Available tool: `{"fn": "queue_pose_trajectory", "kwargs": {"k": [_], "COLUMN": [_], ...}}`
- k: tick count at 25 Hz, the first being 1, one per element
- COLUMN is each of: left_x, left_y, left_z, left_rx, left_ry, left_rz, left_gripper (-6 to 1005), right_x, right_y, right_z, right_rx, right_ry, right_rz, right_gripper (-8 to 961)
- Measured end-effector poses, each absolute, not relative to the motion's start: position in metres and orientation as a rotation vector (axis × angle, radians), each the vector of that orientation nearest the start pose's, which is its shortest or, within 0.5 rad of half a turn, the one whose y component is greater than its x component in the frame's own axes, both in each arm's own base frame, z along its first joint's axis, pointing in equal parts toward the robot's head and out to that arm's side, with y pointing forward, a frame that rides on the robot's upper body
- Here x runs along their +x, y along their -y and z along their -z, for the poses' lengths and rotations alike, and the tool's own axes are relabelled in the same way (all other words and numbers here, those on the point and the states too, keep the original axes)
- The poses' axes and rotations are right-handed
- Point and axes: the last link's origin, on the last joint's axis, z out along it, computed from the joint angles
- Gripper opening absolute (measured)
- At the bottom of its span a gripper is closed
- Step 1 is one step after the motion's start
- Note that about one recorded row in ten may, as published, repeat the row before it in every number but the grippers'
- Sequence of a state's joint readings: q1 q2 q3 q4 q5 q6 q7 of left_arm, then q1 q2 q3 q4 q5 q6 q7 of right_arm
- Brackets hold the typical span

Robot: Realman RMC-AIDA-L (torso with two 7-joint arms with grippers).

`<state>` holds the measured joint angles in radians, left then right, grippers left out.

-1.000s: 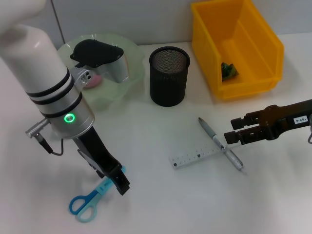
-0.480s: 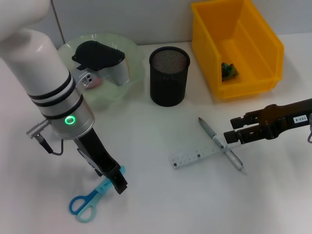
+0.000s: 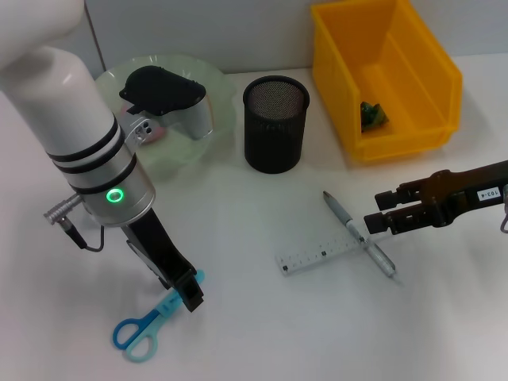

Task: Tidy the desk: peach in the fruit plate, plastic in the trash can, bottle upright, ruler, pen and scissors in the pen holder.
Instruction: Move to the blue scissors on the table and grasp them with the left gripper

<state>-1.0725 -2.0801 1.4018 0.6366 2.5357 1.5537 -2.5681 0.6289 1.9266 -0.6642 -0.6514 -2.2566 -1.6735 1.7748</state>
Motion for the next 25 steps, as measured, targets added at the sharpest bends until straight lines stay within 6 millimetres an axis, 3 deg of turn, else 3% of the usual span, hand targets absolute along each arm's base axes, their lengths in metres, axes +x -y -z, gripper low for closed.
{"fn": "queue_pose_trajectory", "kwargs": {"k": [9,25], "left_x": [-0.1503,-0.1508], "left_y": [-0.3709,-0.3710], "left_z": [0.0681,0.0684], "left_rx": [-2.768,-2.775], "left_ry": [1.062,1.050], "left_rz": [-0.897,-0.894], "left_gripper": [543,487], "right_x": [0.2760,0.2755], "right_y": [-0.3443,-0.3451], "right_z": [-0.0478,-0.0488], "right_rx": [-2.816,-2.813], "right_ry": [-1.062,-1.058], "right_rz": [-0.365,-0.368], "right_gripper": [725,724]}}
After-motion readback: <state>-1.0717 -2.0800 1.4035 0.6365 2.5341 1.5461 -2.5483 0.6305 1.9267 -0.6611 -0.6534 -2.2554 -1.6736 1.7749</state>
